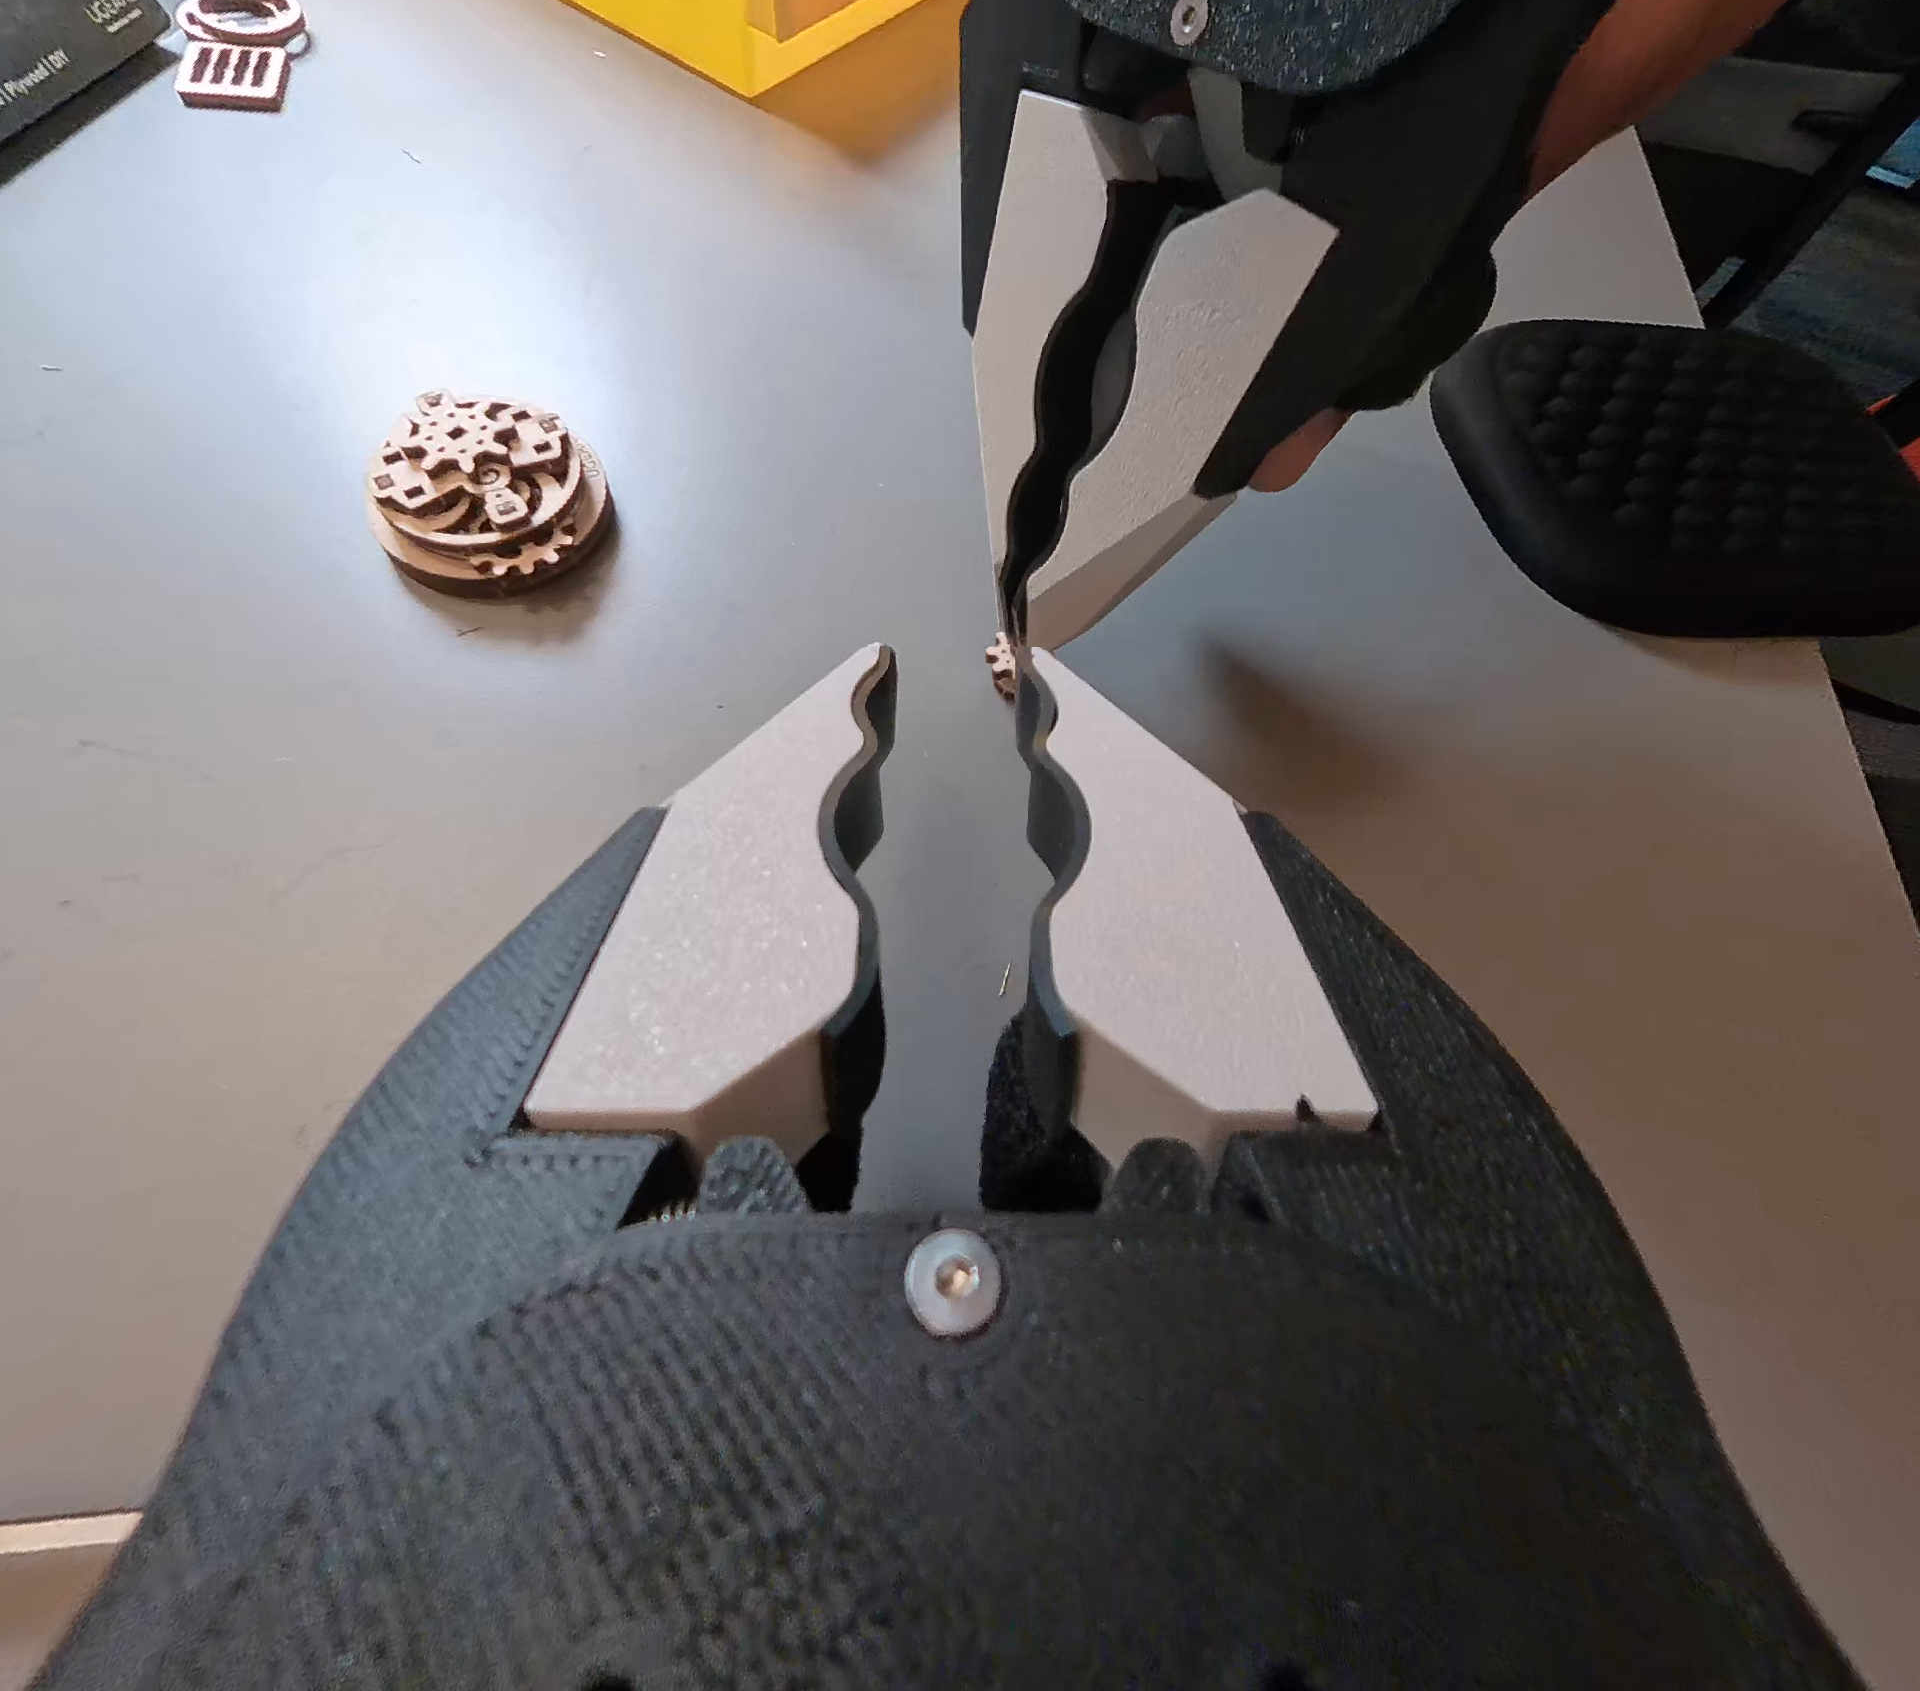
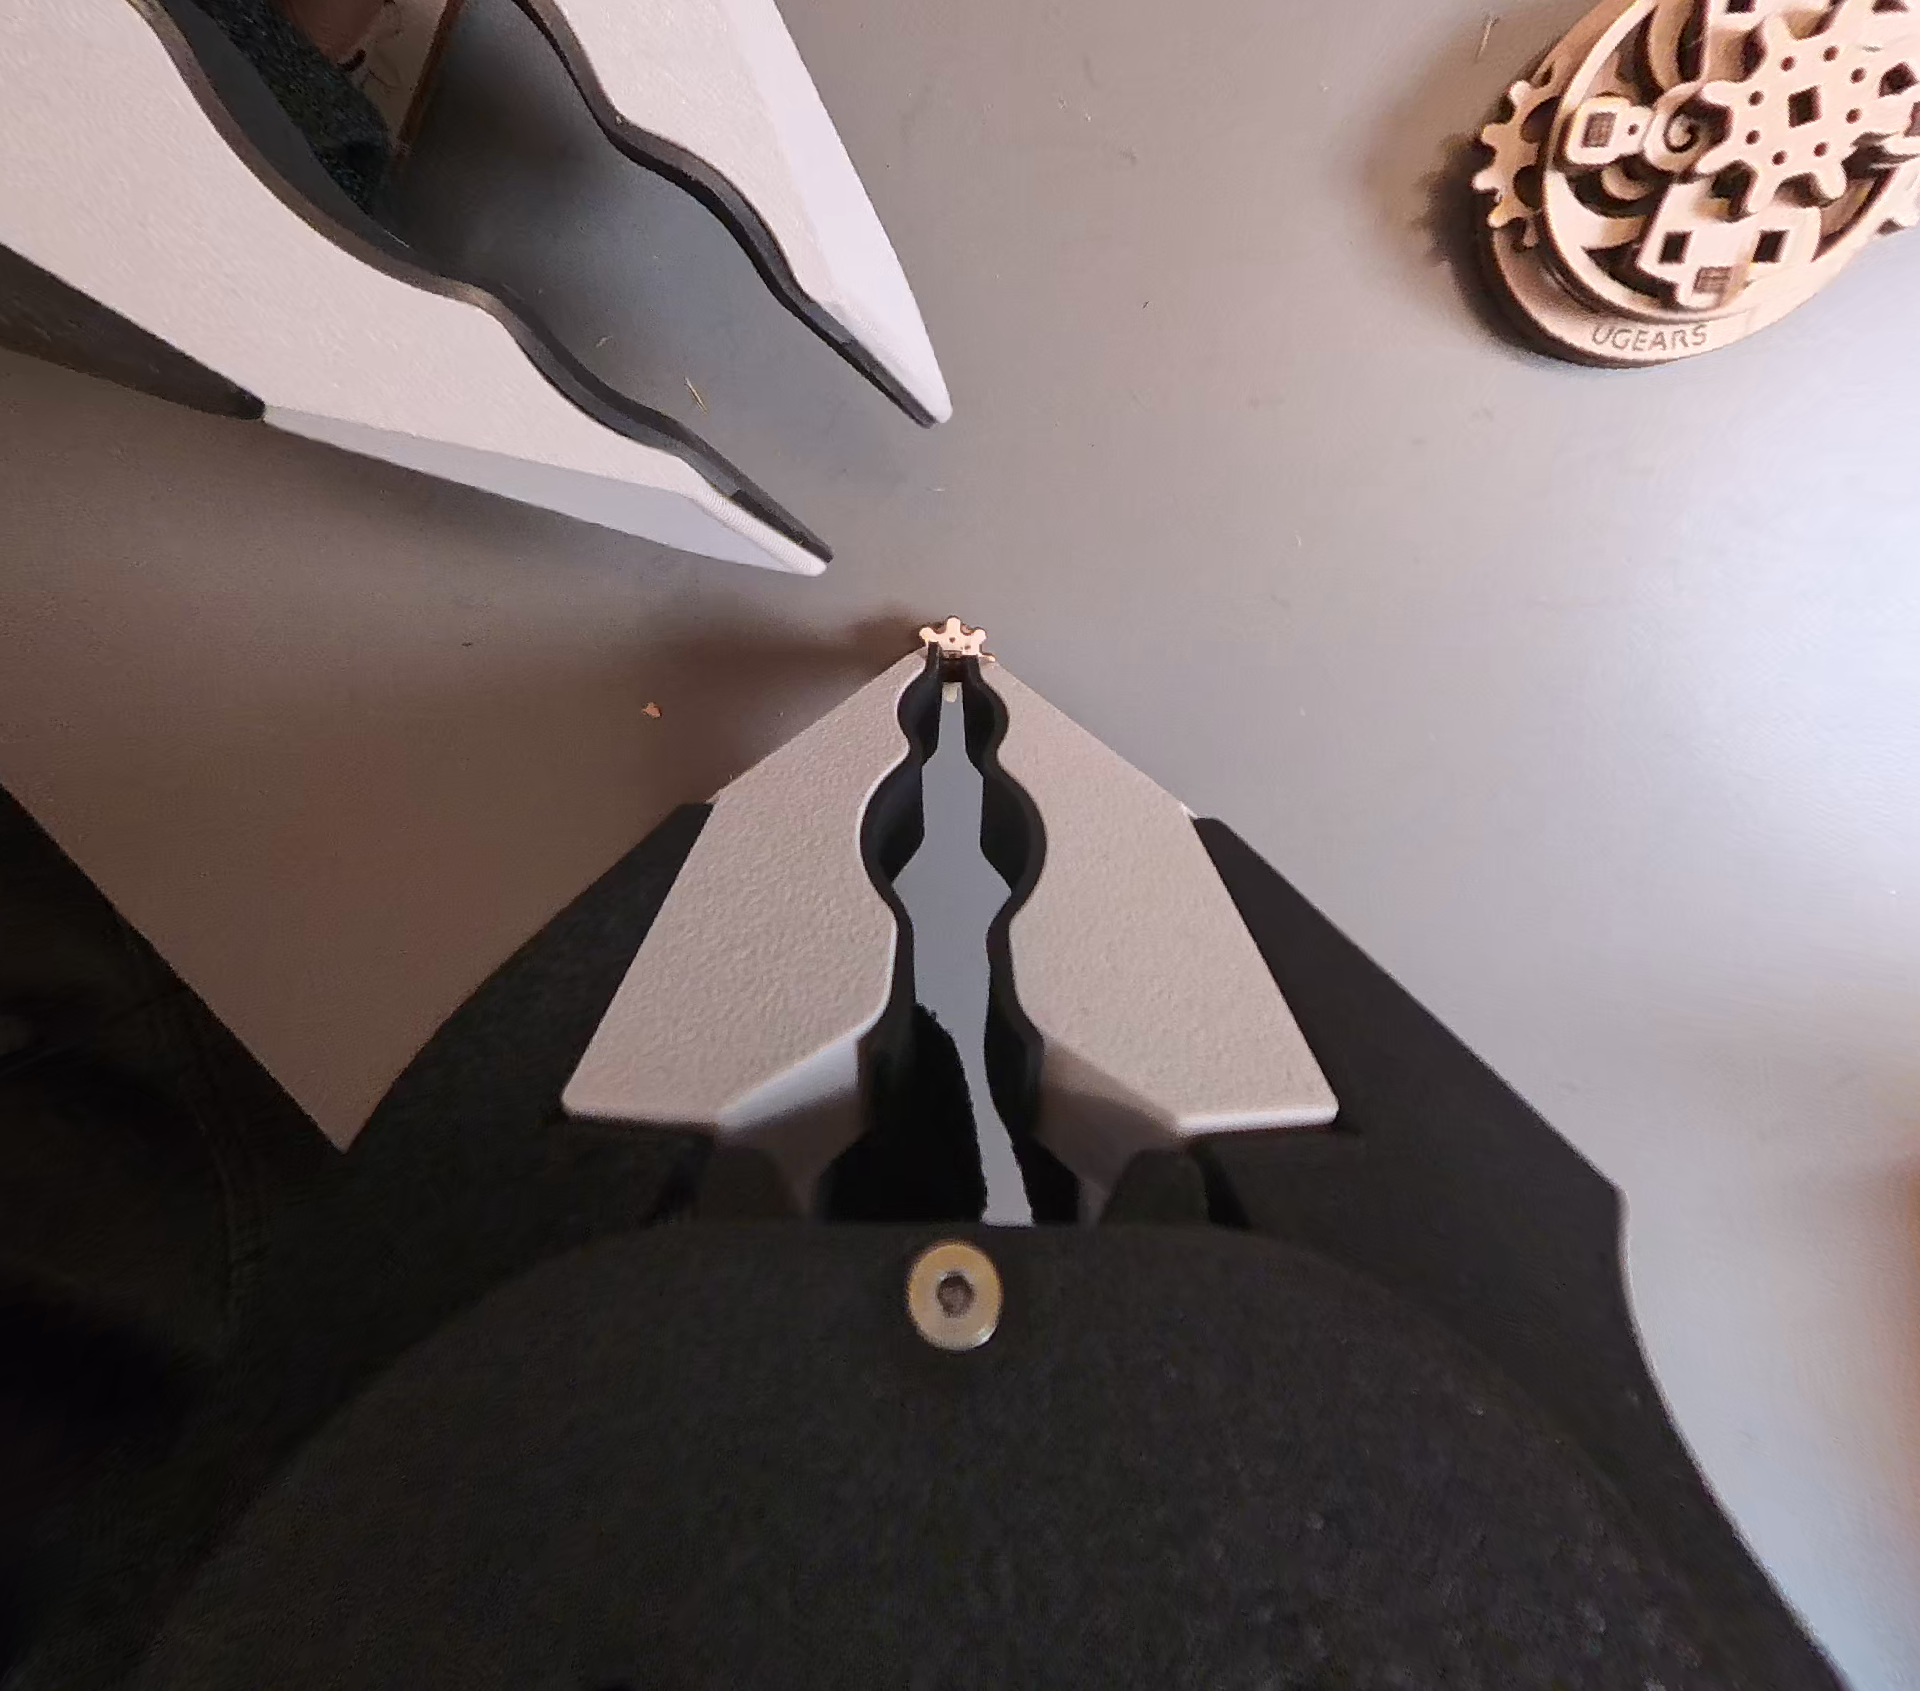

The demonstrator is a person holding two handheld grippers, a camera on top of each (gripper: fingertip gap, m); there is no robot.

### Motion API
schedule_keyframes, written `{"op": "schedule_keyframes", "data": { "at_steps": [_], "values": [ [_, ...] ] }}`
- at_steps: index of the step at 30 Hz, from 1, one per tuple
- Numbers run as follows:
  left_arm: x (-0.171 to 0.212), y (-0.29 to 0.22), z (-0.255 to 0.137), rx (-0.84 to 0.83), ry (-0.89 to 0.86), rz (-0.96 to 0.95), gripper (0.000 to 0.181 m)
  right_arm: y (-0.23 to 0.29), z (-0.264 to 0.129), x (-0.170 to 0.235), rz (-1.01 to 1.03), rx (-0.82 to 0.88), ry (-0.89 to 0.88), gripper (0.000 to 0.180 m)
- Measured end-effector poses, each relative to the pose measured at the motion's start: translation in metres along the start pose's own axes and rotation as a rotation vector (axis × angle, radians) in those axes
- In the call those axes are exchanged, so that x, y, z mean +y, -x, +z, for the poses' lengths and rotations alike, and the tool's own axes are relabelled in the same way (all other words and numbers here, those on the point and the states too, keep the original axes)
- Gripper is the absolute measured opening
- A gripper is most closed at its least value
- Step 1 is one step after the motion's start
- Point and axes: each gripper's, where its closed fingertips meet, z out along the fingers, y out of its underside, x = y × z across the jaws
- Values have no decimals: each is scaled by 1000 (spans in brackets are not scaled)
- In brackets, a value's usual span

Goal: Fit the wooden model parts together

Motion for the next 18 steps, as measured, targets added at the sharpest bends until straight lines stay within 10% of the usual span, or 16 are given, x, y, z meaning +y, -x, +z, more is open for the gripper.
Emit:
{"op": "schedule_keyframes", "data": {
  "at_steps": [18],
  "values": [
    [-7,-11,-2,49,-72,-32,19,5,-2,-13,-62,131,-154,0]
  ]
}}
